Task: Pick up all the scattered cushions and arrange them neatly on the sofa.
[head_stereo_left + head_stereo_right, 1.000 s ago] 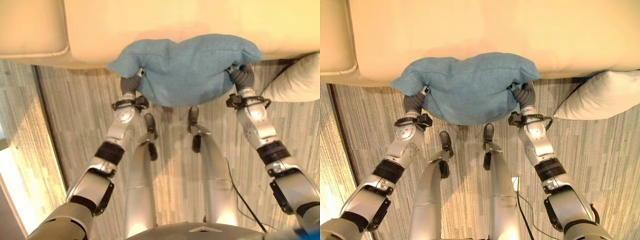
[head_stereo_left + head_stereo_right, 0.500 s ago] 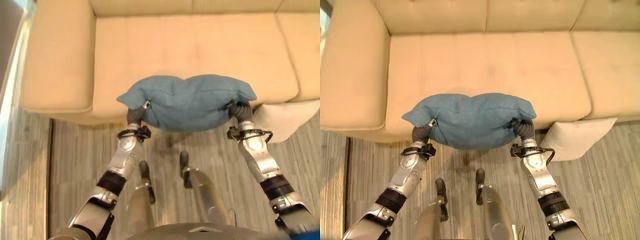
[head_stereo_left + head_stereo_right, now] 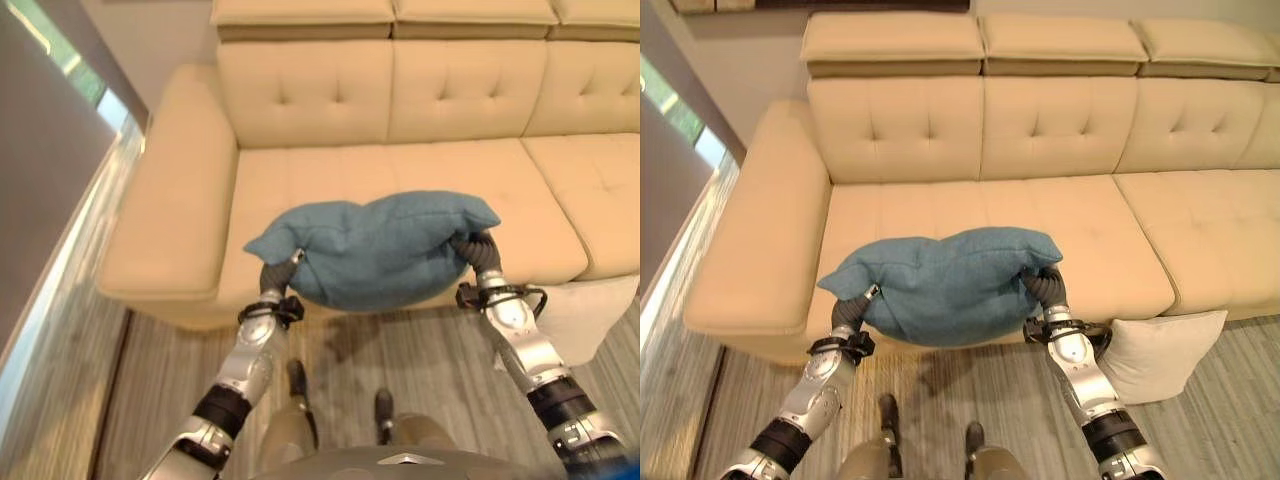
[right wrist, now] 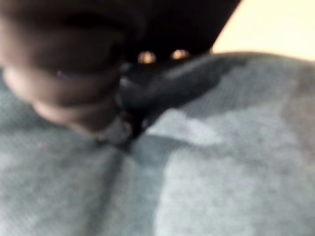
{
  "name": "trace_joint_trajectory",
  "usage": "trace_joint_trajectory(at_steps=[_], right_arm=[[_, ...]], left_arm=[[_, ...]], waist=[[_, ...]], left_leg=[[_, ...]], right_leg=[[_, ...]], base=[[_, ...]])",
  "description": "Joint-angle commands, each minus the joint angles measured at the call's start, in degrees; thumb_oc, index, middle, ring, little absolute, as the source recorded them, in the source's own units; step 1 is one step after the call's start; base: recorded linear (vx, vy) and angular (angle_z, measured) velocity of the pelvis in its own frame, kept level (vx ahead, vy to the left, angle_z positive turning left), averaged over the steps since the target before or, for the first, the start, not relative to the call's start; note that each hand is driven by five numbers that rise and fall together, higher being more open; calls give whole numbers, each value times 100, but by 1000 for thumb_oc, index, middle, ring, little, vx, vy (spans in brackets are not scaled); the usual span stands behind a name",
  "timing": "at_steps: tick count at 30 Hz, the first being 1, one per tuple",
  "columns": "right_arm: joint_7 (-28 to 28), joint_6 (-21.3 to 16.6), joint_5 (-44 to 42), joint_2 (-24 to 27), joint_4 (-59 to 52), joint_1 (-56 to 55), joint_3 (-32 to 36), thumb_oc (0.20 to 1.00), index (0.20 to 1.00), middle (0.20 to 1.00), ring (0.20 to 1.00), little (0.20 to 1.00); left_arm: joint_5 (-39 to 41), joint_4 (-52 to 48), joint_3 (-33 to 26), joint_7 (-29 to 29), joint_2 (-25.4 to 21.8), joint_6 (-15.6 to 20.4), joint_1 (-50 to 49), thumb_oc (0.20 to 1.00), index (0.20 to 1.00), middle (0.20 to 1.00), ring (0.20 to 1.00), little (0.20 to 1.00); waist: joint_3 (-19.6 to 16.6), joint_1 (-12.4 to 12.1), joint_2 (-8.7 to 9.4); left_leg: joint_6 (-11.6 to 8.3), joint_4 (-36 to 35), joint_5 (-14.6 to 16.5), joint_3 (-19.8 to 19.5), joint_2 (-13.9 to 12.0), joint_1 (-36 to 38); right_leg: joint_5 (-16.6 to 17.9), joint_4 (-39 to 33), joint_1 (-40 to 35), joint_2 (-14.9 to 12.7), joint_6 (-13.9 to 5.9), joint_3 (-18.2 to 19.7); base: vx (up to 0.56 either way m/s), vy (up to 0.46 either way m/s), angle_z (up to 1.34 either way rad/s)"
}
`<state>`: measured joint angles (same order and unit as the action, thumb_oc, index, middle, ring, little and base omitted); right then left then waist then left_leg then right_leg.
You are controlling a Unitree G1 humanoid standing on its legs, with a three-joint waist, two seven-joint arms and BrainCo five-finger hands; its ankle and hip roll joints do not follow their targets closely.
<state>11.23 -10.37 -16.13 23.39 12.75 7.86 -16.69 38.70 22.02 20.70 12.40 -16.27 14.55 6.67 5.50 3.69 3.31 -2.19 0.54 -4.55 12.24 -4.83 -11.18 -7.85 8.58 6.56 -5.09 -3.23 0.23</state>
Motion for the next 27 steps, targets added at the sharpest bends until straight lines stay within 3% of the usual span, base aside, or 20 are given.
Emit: trace_joint_trajectory(at_steps=[1, 2, 3, 6, 8, 9, 10, 11, 12, 14, 19, 21, 23, 24, 26, 27], right_arm=[[-241, -440, 220, -173, -477, 436, 32, 200, 200, 200, 200, 200], [-279, -418, 280, -226, -479, 506, 9, 200, 200, 200, 200, 200], [-281, -424, 284, -248, -467, 558, -16, 200, 200, 200, 200, 200], [-291, -428, 306, -341, -446, 611, -71, 200, 200, 200, 200, 200], [-314, -423, 363, -353, -473, 648, -85, 200, 200, 200, 200, 200], [-313, -422, 364, -352, -474, 646, -89, 200, 200, 200, 200, 200], [-316, -426, 369, -343, -496, 665, -95, 200, 200, 200, 200, 200], [-328, -425, 372, -314, -532, 711, -107, 200, 200, 200, 200, 200], [-328, -425, 372, -312, -533, 709, -109, 200, 200, 200, 200, 200], [-348, -393, 437, -280, -568, 687, -95, 200, 200, 200, 200, 200], [-370, -421, 457, -111, -609, 347, 67, 200, 200, 200, 200, 200], [-385, -441, 425, -25, -658, 197, 149, 200, 200, 200, 200, 200], [-361, -457, 360, 71, -683, 136, 205, 200, 200, 200, 200, 200], [-335, -458, 313, 96, -690, 163, 200, 200, 200, 200, 200, 200], [-328, -446, 254, 95, -692, 167, 194, 200, 200, 200, 200, 200], [-356, -429, 209, 107, -721, 131, 206, 200, 200, 200, 200, 200]], left_arm=[[-330, -777, 225, -547, 156, 293, 338, 200, 200, 200, 200, 200], [-334, -823, 193, -576, 121, 285, 275, 200, 200, 200, 200, 200], [-347, -842, 172, -571, 92, 295, 261, 200, 200, 200, 200, 200], [-393, -837, 141, -575, 52, 293, 261, 200, 200, 200, 200, 200], [-335, -849, 45, -646, 50, 299, 191, 200, 200, 200, 200, 200], [-334, -849, 42, -648, 51, 299, 187, 200, 200, 200, 200, 200], [-335, -864, 46, -670, 38, 300, 154, 200, 200, 200, 200, 200], [-355, -885, 44, -730, 45, 280, 119, 200, 200, 200, 200, 200], [-356, -885, 43, -731, 48, 280, 117, 200, 200, 200, 200, 200], [-410, -802, 15, -765, 114, 283, 188, 200, 200, 200, 200, 200], [-317, -644, 145, -923, 307, 291, 231, 200, 200, 200, 200, 200], [-257, -609, 221, -957, 375, 282, 268, 200, 200, 200, 200, 200], [-197, -630, 305, -951, 424, 279, 366, 200, 200, 200, 200, 200], [-180, -636, 307, -938, 443, 282, 388, 200, 200, 200, 200, 200], [-159, -616, 299, -907, 466, 274, 405, 200, 200, 200, 200, 200], [-110, -588, 263, -897, 497, 247, 428, 200, 200, 200, 200, 200]], waist=[[-179, -17, 297], [-80, 1, 268], [-55, 3, 199], [-1, -17, 109], [-21, -11, 45], [0, 9, 43], [-3, 21, 30], [-13, 78, 62], [5, 85, 46], [42, 235, 80], [-50, 351, 158], [-88, 429, 164], [-18, 438, 258], [14, 430, 283], [13, 417, 326], [-37, 392, 344]], left_leg=[[76, 187, 312, 45, 114, 180], [230, 208, 434, 146, 162, 399], [297, 193, 464, 181, 142, 461], [371, 94, 582, 228, 151, 707], [370, 5, 746, 247, 244, 974], [367, -3, 753, 229, 246, 1006], [356, -6, 829, 250, 264, 1077], [337, -4, 948, 253, 362, 1252], [332, -2, 963, 243, 346, 1278], [268, 0, 1138, 186, 424, 1570], [87, 395, 1368, 44, 394, 1673], [-146, 1049, 1135, 32, 183, 1458], [-413, 2342, 557, -102, -84, 768], [-432, 2717, 525, -189, -133, 492], [-395, 2772, 567, -188, -156, 369], [-259, 2213, 818, -146, -210, 354]], right_leg=[[592, 345, -780, -29, -590, -42], [1053, 1206, -444, -143, -824, -21], [1215, 1517, -273, -137, -874, -50], [1193, 2039, 103, -217, -860, -239], [913, 1523, 370, -387, -709, -663], [898, 1518, 329, -391, -709, -684], [781, 1171, 401, -406, -643, -810], [824, 381, 595, -392, -597, -893], [833, 342, 545, -377, -597, -911], [1031, -430, 649, -284, -666, -877], [1024, -429, 297, -220, -534, -629], [899, -450, 84, -139, -365, -668], [776, -489, -127, -99, -115, -736], [717, -521, -208, -58, -47, -767], [667, -568, -273, -52, -10, -753], [597, -655, -402, -53, -63, -741]], base=[[176, 189, -52], [134, 165, -44], [190, 219, -42], [137, 115, -28], [252, 102, -18], [168, 15, -28], [263, -28, -28], [264, -26, -24], [276, -53, -28], [299, -99, -6], [222, -139, 33], [172, -225, 43], [84, -234, 37], [17, -127, 66], [87, -72, 15], [201, -36, -25]])
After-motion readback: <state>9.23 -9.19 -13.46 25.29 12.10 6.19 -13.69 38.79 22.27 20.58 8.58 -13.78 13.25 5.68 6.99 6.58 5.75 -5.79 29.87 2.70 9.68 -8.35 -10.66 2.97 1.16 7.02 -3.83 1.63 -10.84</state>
